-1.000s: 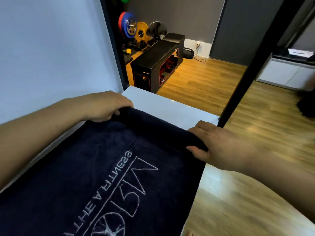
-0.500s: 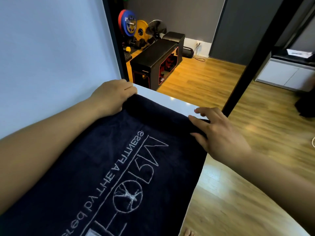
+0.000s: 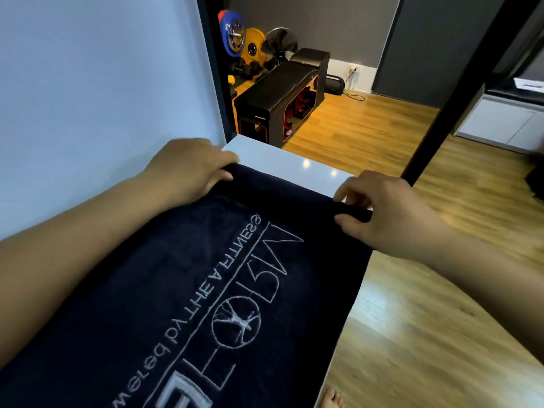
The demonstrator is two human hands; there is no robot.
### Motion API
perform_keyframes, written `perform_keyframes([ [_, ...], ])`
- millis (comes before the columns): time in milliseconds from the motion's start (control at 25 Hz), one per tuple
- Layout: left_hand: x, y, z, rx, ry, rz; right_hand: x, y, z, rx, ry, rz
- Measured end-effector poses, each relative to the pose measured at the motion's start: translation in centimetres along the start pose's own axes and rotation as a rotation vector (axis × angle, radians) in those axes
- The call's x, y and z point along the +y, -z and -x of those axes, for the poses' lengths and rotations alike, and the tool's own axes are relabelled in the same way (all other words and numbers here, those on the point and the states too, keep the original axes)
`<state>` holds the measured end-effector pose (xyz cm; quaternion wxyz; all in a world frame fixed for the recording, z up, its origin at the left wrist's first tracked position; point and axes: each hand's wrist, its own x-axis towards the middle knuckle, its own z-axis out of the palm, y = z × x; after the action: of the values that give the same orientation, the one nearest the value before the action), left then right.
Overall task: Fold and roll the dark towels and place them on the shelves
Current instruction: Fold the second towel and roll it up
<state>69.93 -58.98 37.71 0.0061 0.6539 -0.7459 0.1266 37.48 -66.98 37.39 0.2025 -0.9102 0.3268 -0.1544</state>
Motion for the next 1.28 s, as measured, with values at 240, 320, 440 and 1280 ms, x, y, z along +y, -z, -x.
perform_keyframes([
  [240, -0.5, 0.9, -4.7, -0.37, -0.089, 0.252, 0.6, -1.1, 0.2, -0.245, -0.063, 0.361],
  [320, -0.3, 0.1, -3.8, -0.376, -0.009, 0.365, 0.2, -1.1, 0.6, -0.267, -0.104, 0.338],
  [440, 0.2, -1.2, -3.2, -0.266, -0.005, 0.343, 0.6, -1.1, 0.0, -0.275, -0.094, 0.311],
  [1280, 1.2, -2.0, 2.3, 0.199, -0.054, 0.001, -3.4, -3.3, 6.1, -0.047, 0.323, 0.507],
])
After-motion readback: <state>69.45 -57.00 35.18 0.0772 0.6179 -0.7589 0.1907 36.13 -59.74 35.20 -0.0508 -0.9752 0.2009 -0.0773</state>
